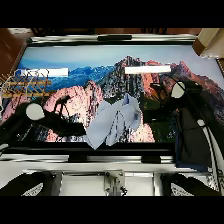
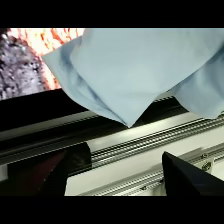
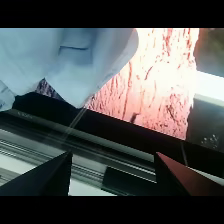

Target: Fold the shirts.

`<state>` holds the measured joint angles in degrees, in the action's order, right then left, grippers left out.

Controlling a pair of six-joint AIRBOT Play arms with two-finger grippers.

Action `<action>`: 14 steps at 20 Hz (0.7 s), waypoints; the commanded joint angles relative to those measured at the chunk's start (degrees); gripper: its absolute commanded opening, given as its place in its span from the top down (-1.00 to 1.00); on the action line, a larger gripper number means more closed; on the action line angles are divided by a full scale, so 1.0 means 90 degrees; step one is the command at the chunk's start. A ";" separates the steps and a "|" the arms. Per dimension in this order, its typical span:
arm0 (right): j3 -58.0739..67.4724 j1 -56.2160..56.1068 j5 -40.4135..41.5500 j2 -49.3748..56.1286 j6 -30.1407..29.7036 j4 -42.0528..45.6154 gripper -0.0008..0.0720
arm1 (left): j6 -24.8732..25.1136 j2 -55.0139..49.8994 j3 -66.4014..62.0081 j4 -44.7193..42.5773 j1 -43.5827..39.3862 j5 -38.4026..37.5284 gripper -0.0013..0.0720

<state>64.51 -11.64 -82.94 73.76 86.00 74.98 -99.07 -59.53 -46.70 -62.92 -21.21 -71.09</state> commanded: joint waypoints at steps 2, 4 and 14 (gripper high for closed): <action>-0.0041 0.0002 0.0209 0.0583 -0.0328 -0.0510 -0.75 | 0.0036 -0.0027 0.1447 0.1076 -0.0005 0.1615 -0.81; -0.0041 0.0002 0.0381 0.0583 -0.0325 -0.0573 -0.75 | 0.0097 -0.0301 0.1428 0.1209 -0.0177 0.2018 -0.81; -0.0041 -0.0002 0.0719 0.1256 -0.0396 -0.1103 -0.75 | 0.0092 -0.1156 0.1428 0.1715 -0.0661 0.3203 -0.26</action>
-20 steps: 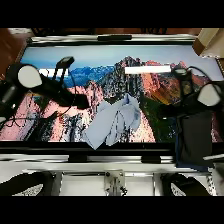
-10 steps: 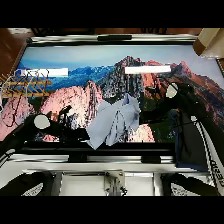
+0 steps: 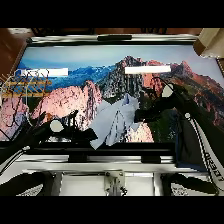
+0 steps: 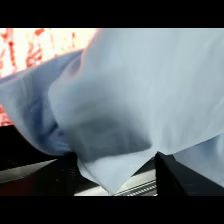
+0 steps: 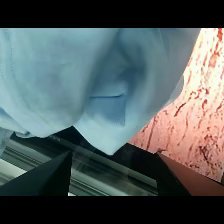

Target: Fold the shirts.

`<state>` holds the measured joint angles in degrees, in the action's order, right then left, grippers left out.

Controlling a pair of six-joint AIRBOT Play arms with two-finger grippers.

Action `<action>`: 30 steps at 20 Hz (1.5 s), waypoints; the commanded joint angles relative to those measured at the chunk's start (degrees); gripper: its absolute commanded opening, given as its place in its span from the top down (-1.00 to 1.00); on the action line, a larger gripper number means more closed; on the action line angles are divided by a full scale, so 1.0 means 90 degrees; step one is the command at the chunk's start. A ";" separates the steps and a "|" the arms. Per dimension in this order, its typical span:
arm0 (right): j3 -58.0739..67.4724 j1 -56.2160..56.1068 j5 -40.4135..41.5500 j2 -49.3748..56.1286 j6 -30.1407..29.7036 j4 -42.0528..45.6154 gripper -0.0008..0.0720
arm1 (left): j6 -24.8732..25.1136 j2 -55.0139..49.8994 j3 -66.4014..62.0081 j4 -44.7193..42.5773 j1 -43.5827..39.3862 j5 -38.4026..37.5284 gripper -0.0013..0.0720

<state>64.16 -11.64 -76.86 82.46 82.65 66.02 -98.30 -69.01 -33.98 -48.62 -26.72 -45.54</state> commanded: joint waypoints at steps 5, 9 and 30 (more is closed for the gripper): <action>-0.0002 -0.0002 0.0046 0.0797 0.0129 -0.0386 -0.63 | 0.0049 -0.0097 -0.0017 0.0121 -0.0044 0.0559 0.71; 0.0017 0.0002 0.0063 0.0787 -0.0029 -0.0357 0.80 | 0.0748 0.0044 -0.0461 -0.0070 0.0104 0.0313 0.87; 0.2943 0.0051 0.0197 -0.4918 0.0464 0.2900 0.80 | 0.0002 0.3704 -0.6613 -0.3619 0.2929 -0.1892 0.87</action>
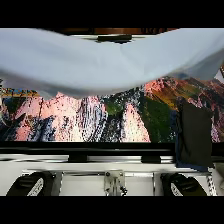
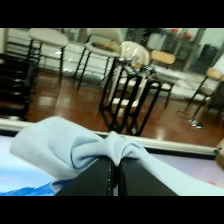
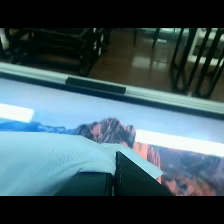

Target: Fold the shirts.

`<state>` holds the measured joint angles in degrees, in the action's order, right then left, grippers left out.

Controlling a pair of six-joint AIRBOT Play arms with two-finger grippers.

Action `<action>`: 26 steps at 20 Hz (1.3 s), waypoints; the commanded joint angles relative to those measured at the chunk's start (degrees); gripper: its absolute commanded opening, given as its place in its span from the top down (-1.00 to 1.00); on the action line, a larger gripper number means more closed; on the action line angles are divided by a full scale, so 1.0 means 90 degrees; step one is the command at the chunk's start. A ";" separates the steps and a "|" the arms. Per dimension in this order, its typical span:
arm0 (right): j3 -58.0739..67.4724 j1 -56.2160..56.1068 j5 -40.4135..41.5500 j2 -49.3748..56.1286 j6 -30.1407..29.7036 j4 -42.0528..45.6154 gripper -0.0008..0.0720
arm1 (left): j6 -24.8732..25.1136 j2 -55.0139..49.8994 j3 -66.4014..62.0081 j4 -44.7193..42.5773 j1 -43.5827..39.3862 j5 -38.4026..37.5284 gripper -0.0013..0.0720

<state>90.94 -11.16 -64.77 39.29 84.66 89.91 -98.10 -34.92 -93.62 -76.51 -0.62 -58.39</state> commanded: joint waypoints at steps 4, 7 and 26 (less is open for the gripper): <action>-0.1158 -0.0002 -0.2127 0.0202 0.0253 0.0236 0.80 | -0.0015 -0.0971 0.0665 -0.0520 0.0029 -0.0593 0.87; -0.2533 -0.0002 -0.1613 0.0386 0.0464 0.0233 0.80 | -0.0010 -0.2001 0.1027 -0.0352 0.0027 -0.0561 0.87; -0.4296 -0.0002 0.0304 0.2878 0.1341 -0.0831 0.80 | 0.0833 -0.5251 0.1770 0.0780 0.1073 -0.2939 -0.27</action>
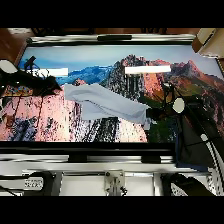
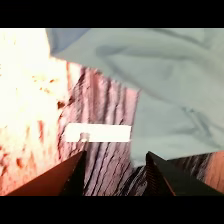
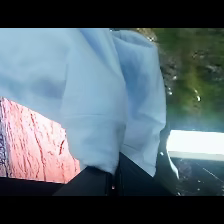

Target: Fold the shirts.

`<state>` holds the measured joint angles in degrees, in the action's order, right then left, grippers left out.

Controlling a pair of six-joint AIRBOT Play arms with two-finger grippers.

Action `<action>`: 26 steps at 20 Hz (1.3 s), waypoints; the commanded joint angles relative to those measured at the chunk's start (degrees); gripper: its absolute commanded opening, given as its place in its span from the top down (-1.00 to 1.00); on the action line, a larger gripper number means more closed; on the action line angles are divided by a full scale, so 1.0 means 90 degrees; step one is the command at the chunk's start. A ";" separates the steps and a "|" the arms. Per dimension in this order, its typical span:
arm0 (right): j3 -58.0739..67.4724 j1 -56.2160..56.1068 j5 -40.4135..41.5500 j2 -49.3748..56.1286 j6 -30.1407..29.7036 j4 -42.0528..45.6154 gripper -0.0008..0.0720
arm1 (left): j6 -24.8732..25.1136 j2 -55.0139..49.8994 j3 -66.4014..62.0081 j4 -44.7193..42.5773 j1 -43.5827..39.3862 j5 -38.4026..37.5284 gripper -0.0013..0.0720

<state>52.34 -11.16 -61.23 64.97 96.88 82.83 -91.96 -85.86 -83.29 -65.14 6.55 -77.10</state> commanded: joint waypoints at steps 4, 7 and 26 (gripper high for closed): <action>-0.0007 -0.0002 -0.0129 0.0024 -0.0015 -0.0085 0.80 | 0.0391 0.0855 0.3065 0.1095 -0.0070 0.1146 -0.53; -0.0007 -0.0002 -0.0223 0.0022 -0.0017 -0.0104 0.80 | 0.0835 0.0546 0.3786 0.2205 -0.0619 0.2336 -0.53; 0.0724 -0.0002 -0.0527 -0.0260 -0.0512 -0.0104 0.80 | 0.2300 0.0709 0.2494 0.3174 -0.1608 0.3774 0.88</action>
<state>54.98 -11.16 -65.06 64.34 95.31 81.60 -77.08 -83.53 -55.70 -36.23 -9.13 -41.43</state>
